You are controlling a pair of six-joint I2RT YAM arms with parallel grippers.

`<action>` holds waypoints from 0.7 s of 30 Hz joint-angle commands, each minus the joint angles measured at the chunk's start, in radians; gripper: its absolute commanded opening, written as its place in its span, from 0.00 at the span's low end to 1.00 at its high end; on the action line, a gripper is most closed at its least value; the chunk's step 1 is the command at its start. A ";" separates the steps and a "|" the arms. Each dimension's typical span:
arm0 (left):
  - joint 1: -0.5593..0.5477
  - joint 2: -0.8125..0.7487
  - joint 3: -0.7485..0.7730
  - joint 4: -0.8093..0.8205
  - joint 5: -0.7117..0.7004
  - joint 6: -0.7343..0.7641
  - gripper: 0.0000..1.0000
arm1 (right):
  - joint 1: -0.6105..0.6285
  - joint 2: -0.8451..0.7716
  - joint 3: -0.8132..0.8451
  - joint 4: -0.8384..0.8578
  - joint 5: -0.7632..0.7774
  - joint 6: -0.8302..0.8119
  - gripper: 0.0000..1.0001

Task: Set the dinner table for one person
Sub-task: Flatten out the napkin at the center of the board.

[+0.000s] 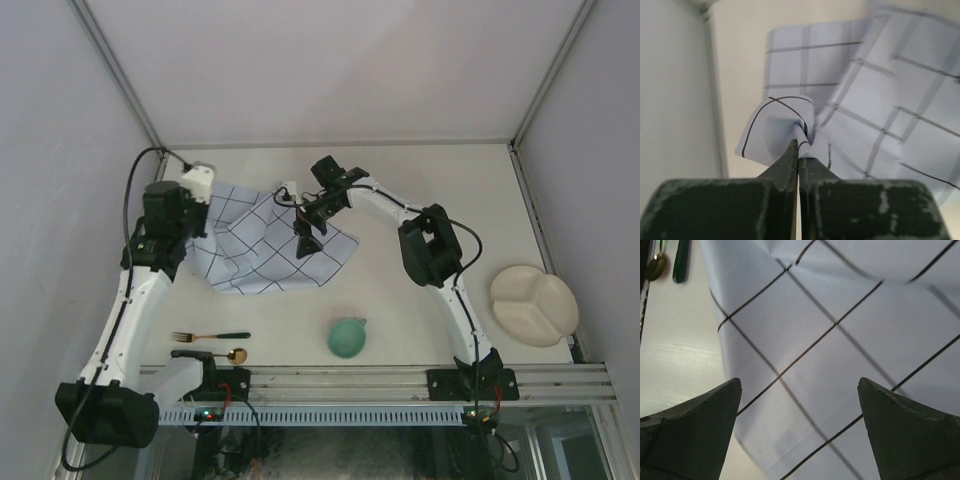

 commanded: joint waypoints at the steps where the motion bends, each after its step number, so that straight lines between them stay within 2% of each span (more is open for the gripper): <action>1: -0.248 0.059 0.180 -0.077 0.078 0.036 0.00 | -0.050 -0.242 -0.183 0.144 0.052 0.093 1.00; 7: -0.493 0.132 0.380 -0.195 0.147 0.162 0.00 | -0.201 -0.516 -0.436 0.186 0.167 0.130 1.00; 10: -0.619 0.131 0.488 -0.291 0.120 0.235 0.00 | -0.298 -0.624 -0.524 0.201 0.212 0.156 1.00; 13: -0.699 0.087 0.577 -0.320 0.086 0.270 0.00 | -0.378 -0.711 -0.587 0.178 0.237 0.166 1.00; 16: -0.754 0.022 0.650 -0.309 0.045 0.301 0.00 | -0.430 -0.793 -0.664 0.190 0.275 0.172 1.00; 21: -0.751 -0.094 0.715 -0.233 -0.077 0.329 0.00 | -0.456 -0.838 -0.715 0.181 0.316 0.198 1.00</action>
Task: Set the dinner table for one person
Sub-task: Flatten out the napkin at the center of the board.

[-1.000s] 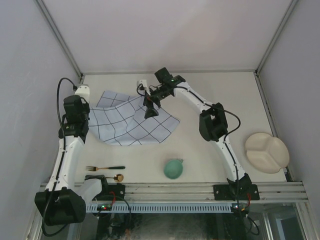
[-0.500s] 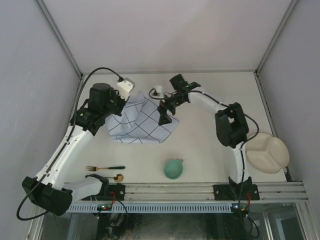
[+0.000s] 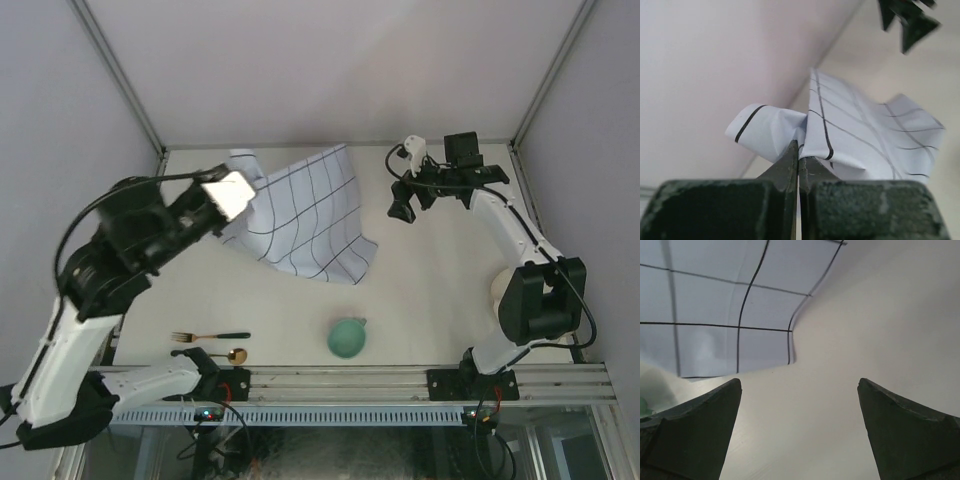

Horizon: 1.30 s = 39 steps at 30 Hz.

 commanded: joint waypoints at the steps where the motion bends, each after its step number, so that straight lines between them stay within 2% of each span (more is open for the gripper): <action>1: 0.004 -0.146 0.064 0.090 -0.122 0.065 0.00 | 0.001 -0.034 -0.030 0.013 0.041 0.048 1.00; 4: 0.043 -0.278 -0.102 0.095 -0.146 0.081 0.01 | 0.026 -0.036 -0.031 0.034 0.064 0.069 1.00; 8: 0.124 -0.441 -0.481 0.150 -0.221 0.125 0.00 | 0.088 -0.013 0.007 0.032 0.114 0.055 1.00; 11: 0.181 -0.512 -0.696 0.216 -0.257 0.135 0.00 | 0.117 0.037 0.059 0.002 0.112 0.050 1.00; 16: 0.249 -0.499 -0.893 0.308 -0.257 0.114 0.00 | 0.138 0.102 0.123 0.013 0.080 0.051 1.00; 19: 0.300 -0.420 -0.961 0.392 -0.281 0.136 0.00 | 0.139 0.147 0.161 0.019 0.055 0.054 1.00; 21: 0.375 -0.349 -0.959 0.441 -0.269 0.119 0.00 | 0.139 0.185 0.210 0.005 0.036 0.056 1.00; 25: 0.718 -0.117 -0.734 0.354 -0.026 -0.061 0.00 | 0.147 0.268 0.285 -0.030 -0.007 0.072 1.00; 29: 0.911 0.086 -0.513 0.321 0.071 -0.238 0.00 | 0.186 0.331 0.314 0.006 0.011 0.104 1.00; 32: 0.902 0.219 -0.295 0.309 0.086 -0.323 0.00 | 0.212 0.364 0.348 0.015 0.040 0.125 1.00; 35: 0.802 0.424 0.053 0.206 0.021 -0.331 0.00 | 0.212 0.363 0.353 0.015 0.044 0.132 1.00; 38: 0.692 0.701 0.531 0.011 -0.046 -0.276 0.00 | 0.196 0.339 0.317 0.013 0.089 0.118 1.00; 39: 0.653 0.809 0.810 -0.065 -0.071 -0.262 0.00 | 0.186 0.327 0.299 0.016 0.095 0.117 1.00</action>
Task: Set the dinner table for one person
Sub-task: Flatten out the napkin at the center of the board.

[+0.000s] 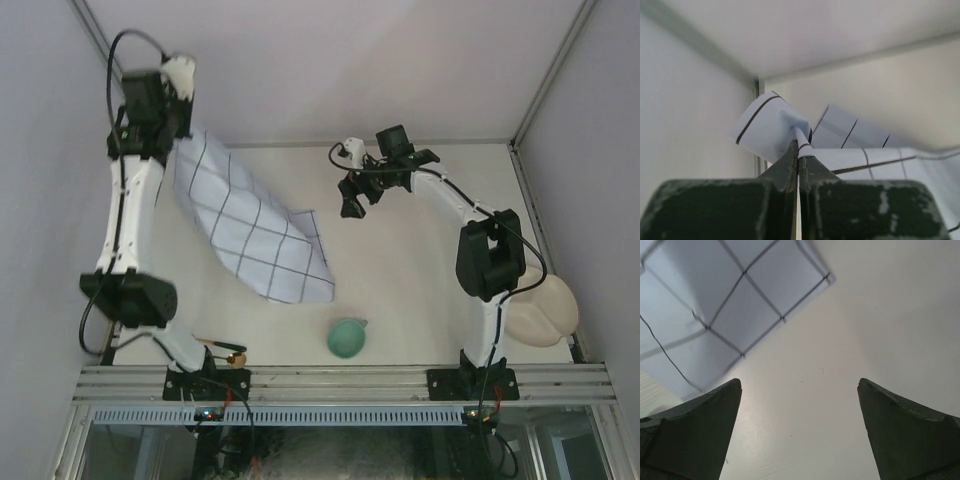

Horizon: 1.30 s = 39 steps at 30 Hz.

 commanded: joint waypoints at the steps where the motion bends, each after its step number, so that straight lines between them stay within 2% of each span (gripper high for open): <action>1: -0.170 0.374 0.813 -0.236 -0.081 0.019 0.00 | -0.046 -0.071 -0.023 0.032 0.040 0.014 1.00; 2: -0.214 0.469 0.960 -0.255 -0.118 0.050 0.00 | -0.063 -0.087 -0.045 0.038 0.038 0.019 1.00; 3: -0.260 0.525 0.996 -0.219 -0.160 0.085 0.00 | -0.082 -0.106 -0.065 0.045 0.042 0.023 1.00; 5: -0.336 0.488 0.799 -0.045 -0.190 0.112 0.00 | -0.123 -0.137 -0.106 0.059 0.054 0.033 1.00; 7: -0.394 0.409 0.614 0.106 -0.156 0.095 0.00 | -0.171 -0.170 -0.147 0.070 0.041 0.039 1.00; 9: -0.429 0.421 0.646 0.101 -0.081 0.030 0.00 | -0.213 -0.200 -0.182 0.076 0.030 0.044 1.00; 12: -0.450 0.413 0.708 0.056 0.107 -0.118 0.00 | -0.249 -0.233 -0.222 0.077 0.029 0.039 1.00; 16: -0.503 0.273 0.546 0.129 0.247 -0.166 0.00 | -0.259 -0.247 -0.233 0.071 0.037 0.037 1.00; 19: -0.567 0.217 0.531 0.149 0.290 -0.156 0.00 | -0.259 -0.246 -0.227 0.067 0.040 0.044 1.00; 25: -0.657 0.267 0.730 0.145 0.362 -0.216 0.00 | -0.278 -0.267 -0.254 0.074 0.067 0.052 1.00; 30: -0.747 0.272 0.664 0.188 0.372 -0.198 0.00 | -0.354 -0.313 -0.309 0.077 0.058 0.060 1.00; 33: -0.733 0.244 0.527 0.190 0.357 -0.202 0.00 | -0.393 -0.339 -0.340 0.073 0.047 0.057 1.00; 36: -0.618 0.121 0.213 0.303 0.369 -0.254 0.00 | -0.408 -0.363 -0.358 0.067 0.048 0.040 1.00; 39: -0.490 -0.018 -0.099 0.355 0.338 -0.209 0.00 | -0.409 -0.374 -0.362 0.064 0.032 0.031 1.00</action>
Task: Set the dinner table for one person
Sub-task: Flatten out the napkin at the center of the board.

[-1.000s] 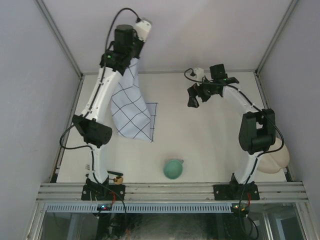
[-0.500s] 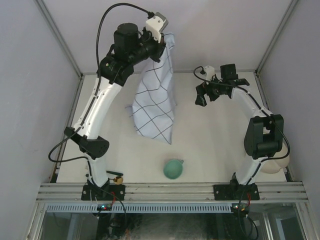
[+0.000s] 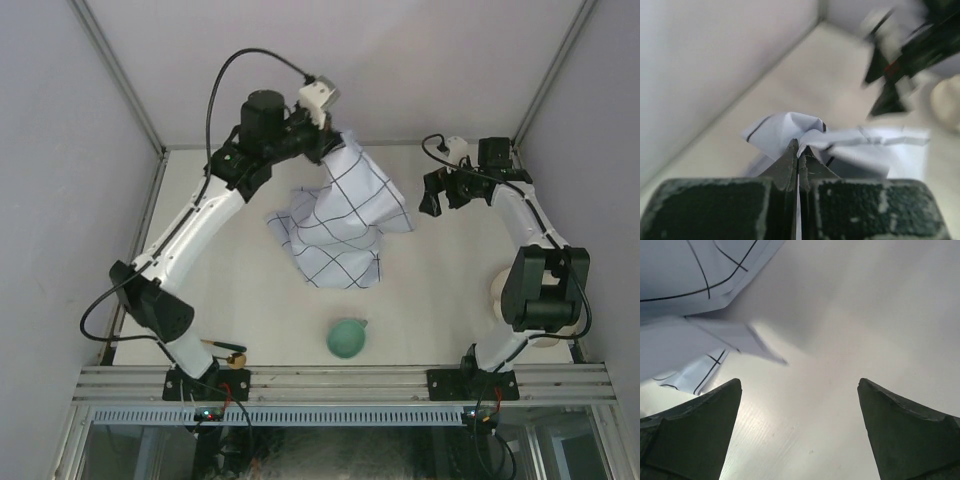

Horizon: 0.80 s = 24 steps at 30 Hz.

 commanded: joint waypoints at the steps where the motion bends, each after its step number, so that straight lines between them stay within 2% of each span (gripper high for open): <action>1: 0.236 -0.214 -0.414 0.091 -0.045 0.019 0.00 | 0.009 -0.065 -0.002 0.018 -0.035 -0.010 1.00; 7: 0.597 -0.448 -0.940 0.145 0.004 0.132 0.00 | 0.050 -0.052 0.000 0.035 -0.078 -0.007 1.00; 9: 0.708 -0.500 -1.047 0.160 0.035 0.178 0.00 | 0.112 -0.028 0.014 0.034 -0.049 -0.015 1.00; 12: 0.802 -0.535 -1.104 0.171 0.076 0.179 0.00 | 0.206 0.018 0.071 0.035 -0.005 -0.011 1.00; 14: 0.828 -0.559 -1.113 0.176 0.102 0.175 0.00 | 0.253 0.063 0.133 0.030 0.003 0.002 1.00; 20: 0.834 -0.618 -1.145 0.232 0.056 0.185 0.00 | 0.341 0.267 0.397 0.020 -0.043 0.050 1.00; 24: 0.847 -0.639 -1.170 0.232 0.053 0.193 0.00 | 0.372 0.363 0.482 0.149 -0.070 0.042 1.00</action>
